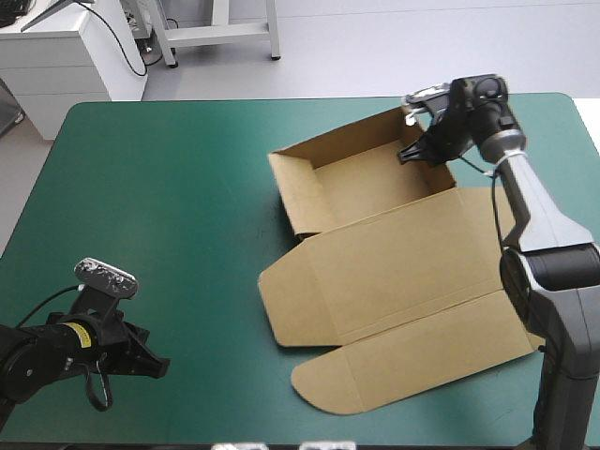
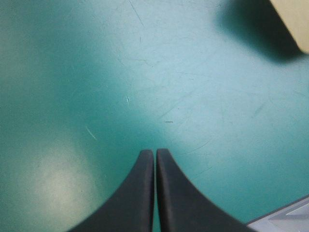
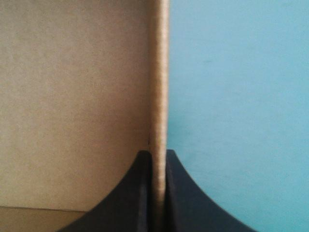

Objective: Fold the box

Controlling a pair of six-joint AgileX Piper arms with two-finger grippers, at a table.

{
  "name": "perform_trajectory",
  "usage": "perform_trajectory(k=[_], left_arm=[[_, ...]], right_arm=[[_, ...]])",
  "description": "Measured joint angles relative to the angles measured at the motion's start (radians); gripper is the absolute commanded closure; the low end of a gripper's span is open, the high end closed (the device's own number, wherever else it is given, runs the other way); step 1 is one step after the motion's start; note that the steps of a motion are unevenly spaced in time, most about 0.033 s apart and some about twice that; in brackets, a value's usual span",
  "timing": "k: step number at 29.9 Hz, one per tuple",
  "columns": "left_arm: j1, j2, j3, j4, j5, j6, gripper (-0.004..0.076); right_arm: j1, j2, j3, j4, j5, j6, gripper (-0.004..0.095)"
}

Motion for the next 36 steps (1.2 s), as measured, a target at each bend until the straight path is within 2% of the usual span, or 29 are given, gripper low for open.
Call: perform_trajectory(k=[13, 20, 22, 24, 25, 27, 28, 30, 32, 36], left_arm=[[0.000, 0.000, 0.000, 0.018, -0.014, 0.000, 0.0731], [0.000, 0.000, 0.000, 0.044, -0.019, 0.000, 0.0731], [0.000, 0.000, 0.000, 0.045, -0.031, 0.000, 0.0731], [0.000, 0.000, 0.000, 0.045, -0.047, 0.000, 0.0731], [0.000, 0.000, 0.000, 0.046, -0.055, 0.000, 0.0731], [0.000, 0.000, 0.000, 0.052, -0.069, 0.000, 0.0731], [0.000, 0.000, 0.000, 0.052, -0.076, 0.000, 0.0731], [0.000, 0.000, 0.000, 0.052, -0.083, 0.000, 0.0731], [0.000, 0.000, 0.000, 0.052, -0.086, 0.000, 0.0731], [0.000, 0.000, 0.000, 0.052, -0.089, 0.000, 0.0731]], right_arm=[[-0.448, 0.000, -0.044, -0.032, -0.009, -0.006, 0.0929], [-0.573, 0.000, -0.044, -0.010, -0.012, -0.014, 0.0914], [-0.590, 0.000, -0.044, 0.006, -0.012, -0.025, 0.0842], [-0.599, 0.000, -0.044, 0.026, -0.012, -0.043, 0.0703], [-0.601, 0.000, -0.044, 0.037, -0.014, -0.049, 0.0569], [-0.602, 0.000, -0.044, 0.052, -0.015, -0.057, 0.0364], [-0.602, 0.000, -0.044, 0.055, -0.015, -0.057, 0.0217], [-0.602, 0.000, -0.044, 0.058, -0.016, -0.054, 0.0051], [-0.602, 0.000, -0.044, 0.058, -0.019, -0.043, -0.0017], [-0.602, 0.000, -0.044, 0.063, -0.022, -0.039, -0.0017]])
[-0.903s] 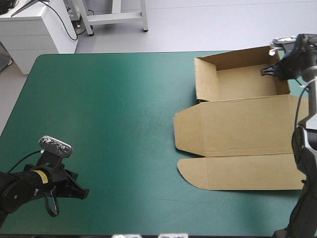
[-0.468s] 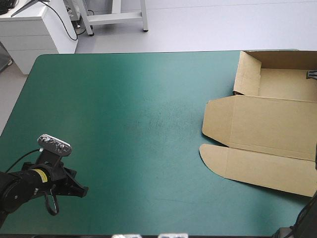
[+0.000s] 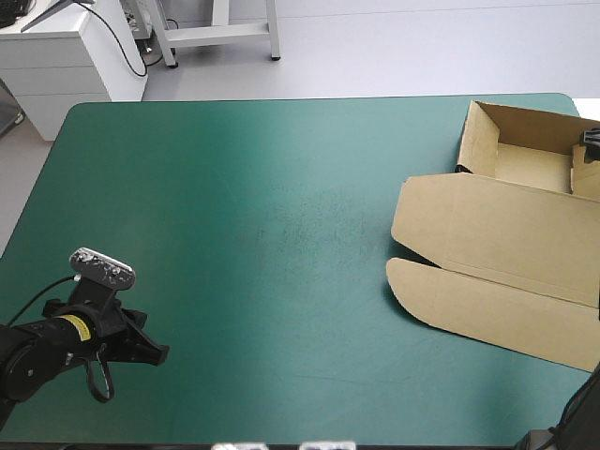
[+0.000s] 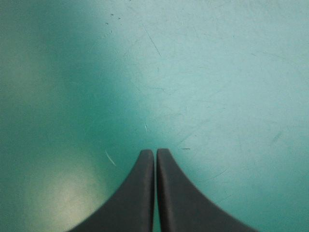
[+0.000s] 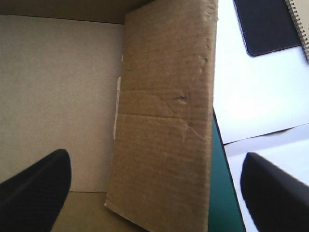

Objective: Fold the box

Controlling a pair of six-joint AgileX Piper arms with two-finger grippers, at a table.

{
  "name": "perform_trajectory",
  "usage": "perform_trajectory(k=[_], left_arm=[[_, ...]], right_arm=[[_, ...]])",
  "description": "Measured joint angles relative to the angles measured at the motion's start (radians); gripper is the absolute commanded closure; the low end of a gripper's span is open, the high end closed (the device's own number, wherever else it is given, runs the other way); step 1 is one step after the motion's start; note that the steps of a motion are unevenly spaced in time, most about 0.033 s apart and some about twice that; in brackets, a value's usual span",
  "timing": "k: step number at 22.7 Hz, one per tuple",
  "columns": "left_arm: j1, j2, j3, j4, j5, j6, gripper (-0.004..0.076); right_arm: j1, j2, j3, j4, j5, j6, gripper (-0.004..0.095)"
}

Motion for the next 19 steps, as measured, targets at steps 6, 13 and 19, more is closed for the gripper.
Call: perform_trajectory(k=[6, 13, 19], left_arm=[[0.000, 0.000, 0.000, 0.000, -0.001, 0.000, 0.0731], [0.000, 0.000, 0.000, 0.000, -0.010, 0.000, 0.0731], [0.000, 0.000, 0.000, -0.011, -0.035, -0.021, 0.0731]], right_arm=[[0.000, -0.009, -0.001, 0.057, 0.021, 0.000, 0.0252], [0.000, -0.079, -0.004, 0.179, 0.026, -0.010, 0.0918], [0.028, -0.141, -0.001, 0.239, 0.027, -0.048, 0.0919]])
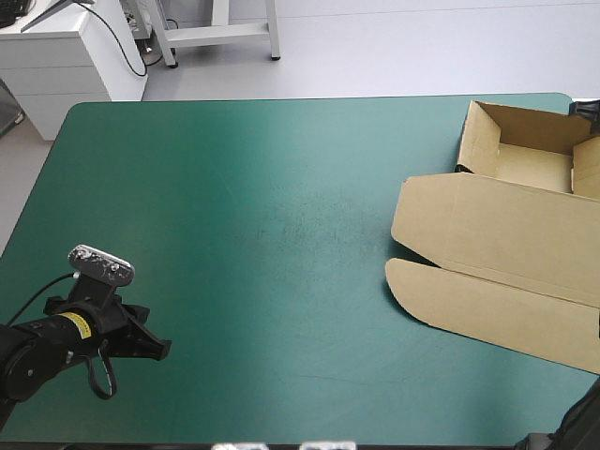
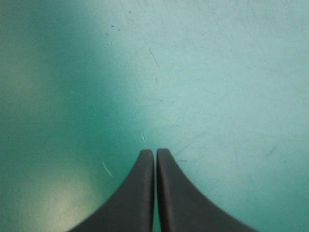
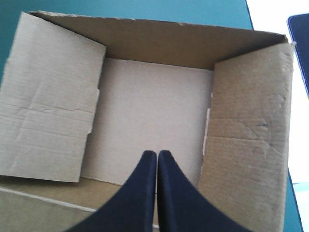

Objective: Fold the box

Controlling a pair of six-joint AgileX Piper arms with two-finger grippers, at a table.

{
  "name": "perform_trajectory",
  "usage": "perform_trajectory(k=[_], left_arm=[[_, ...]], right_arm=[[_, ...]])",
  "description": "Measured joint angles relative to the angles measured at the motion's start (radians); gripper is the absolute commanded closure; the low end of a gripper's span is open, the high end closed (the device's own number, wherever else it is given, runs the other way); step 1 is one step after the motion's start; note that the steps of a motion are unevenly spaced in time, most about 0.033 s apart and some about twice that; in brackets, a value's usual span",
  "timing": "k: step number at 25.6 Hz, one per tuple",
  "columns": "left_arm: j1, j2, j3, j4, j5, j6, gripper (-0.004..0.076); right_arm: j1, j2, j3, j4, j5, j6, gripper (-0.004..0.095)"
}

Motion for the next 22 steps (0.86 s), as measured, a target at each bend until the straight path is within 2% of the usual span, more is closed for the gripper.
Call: perform_trajectory(k=[4, 7, 12, 17, 22], left_arm=[[0.000, 0.000, 0.000, 0.000, -0.021, -0.011, 0.0731], [0.000, 0.000, 0.000, 0.000, -0.024, -0.016, 0.0731], [0.000, 0.000, 0.000, 0.000, -0.025, -0.017, 0.0731], [0.000, 0.000, 0.016, 0.000, -0.026, -0.018, 0.0731], [0.000, 0.000, 0.075, 0.000, -0.030, -0.020, 0.0731]], right_arm=[[0.107, -0.094, 0.000, 0.015, 0.000, -0.010, 0.0919], [0.244, -0.169, 0.008, 0.026, 0.000, -0.025, 0.0919], [0.409, -0.275, 0.125, 0.036, 0.001, -0.064, 0.0919], [0.496, -0.397, 0.332, 0.036, 0.001, -0.114, 0.0919], [0.512, -0.552, 0.592, 0.036, 0.001, -0.141, 0.0919]])
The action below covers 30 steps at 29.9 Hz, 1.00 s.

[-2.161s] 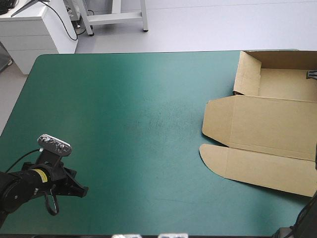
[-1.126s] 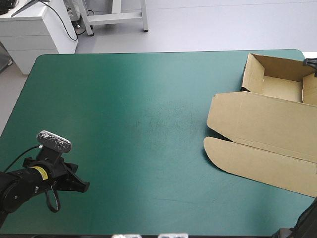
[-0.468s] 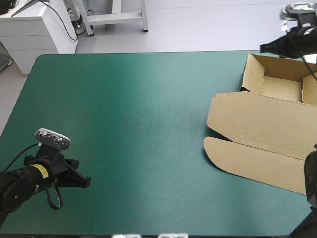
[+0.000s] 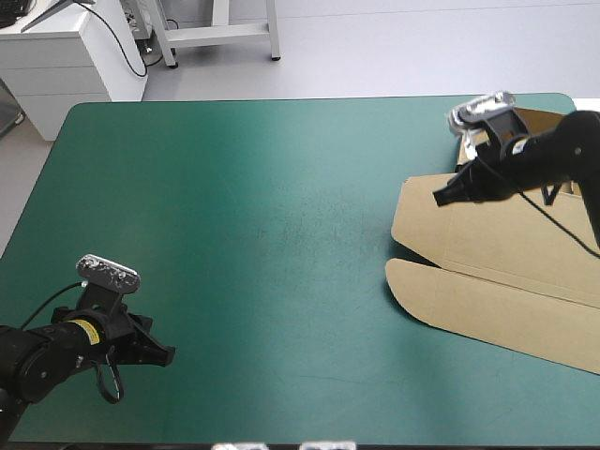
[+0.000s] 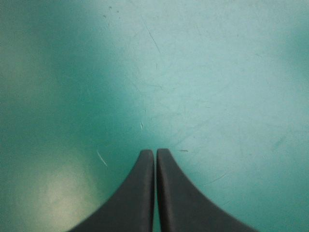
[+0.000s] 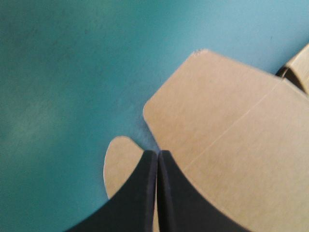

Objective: Fold the box

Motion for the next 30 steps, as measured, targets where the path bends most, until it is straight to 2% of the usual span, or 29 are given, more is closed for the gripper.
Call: perform_trajectory(k=[12, 23, 30], left_arm=[[0.000, -0.039, 0.033, -0.007, 0.013, 0.000, 0.0731], [0.000, -0.164, 0.033, -0.008, 0.033, 0.003, 0.0731], [0.000, -0.209, 0.033, -0.008, 0.069, 0.004, 0.0731]], right_arm=[[0.000, -0.484, 0.554, -0.004, -0.075, -0.047, 0.0923], [0.000, -0.831, 0.862, -0.004, -0.090, -0.064, 0.0923], [0.000, -1.009, 0.973, -0.003, -0.142, -0.064, 0.0923]])
